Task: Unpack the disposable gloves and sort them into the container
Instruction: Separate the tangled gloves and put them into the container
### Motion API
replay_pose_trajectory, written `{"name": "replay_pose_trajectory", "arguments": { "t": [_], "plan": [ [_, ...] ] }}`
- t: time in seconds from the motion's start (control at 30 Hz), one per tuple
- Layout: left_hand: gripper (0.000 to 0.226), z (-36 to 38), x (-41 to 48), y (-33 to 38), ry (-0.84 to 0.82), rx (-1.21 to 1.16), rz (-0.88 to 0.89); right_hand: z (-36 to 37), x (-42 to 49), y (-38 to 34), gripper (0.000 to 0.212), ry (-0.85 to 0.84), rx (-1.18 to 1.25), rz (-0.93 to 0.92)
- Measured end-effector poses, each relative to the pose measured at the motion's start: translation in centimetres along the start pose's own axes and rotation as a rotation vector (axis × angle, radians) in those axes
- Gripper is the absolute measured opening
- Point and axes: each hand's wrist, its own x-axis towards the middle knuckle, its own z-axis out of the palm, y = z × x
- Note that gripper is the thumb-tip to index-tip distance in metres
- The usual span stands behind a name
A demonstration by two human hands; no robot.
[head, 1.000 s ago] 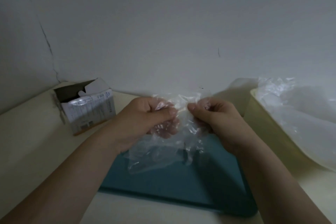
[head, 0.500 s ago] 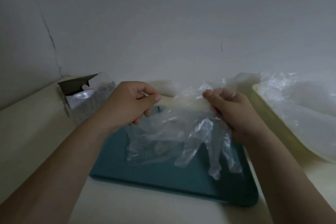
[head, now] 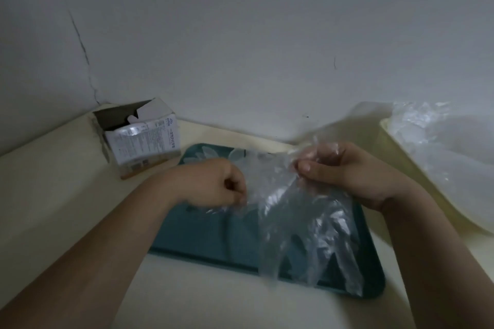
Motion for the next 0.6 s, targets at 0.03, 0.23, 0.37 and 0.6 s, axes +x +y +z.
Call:
{"name": "replay_pose_trajectory", "arguments": {
  "t": [0.03,0.23,0.37,0.6],
  "plan": [
    [0.011,-0.5,-0.1,-0.1,0.073,-0.068,0.019,-0.4,-0.2,-0.2,0.011,-0.078,-0.042,-0.022],
    [0.02,-3.1,-1.9,0.8,0.379,-0.753,0.139,0.0,-0.2,-1.4,0.016,-0.22,-0.256,-0.077],
    [0.015,-2.9,-2.2,1.7,0.107,-1.218,0.265,1.5,0.5,-1.8,0.009,0.046,-0.415,-0.244],
    [0.017,-1.5,-1.8,2.0,0.0,-1.258,0.253,2.9,0.5,-1.5,0.012,0.054,-0.086,-0.222]
  ]
}}
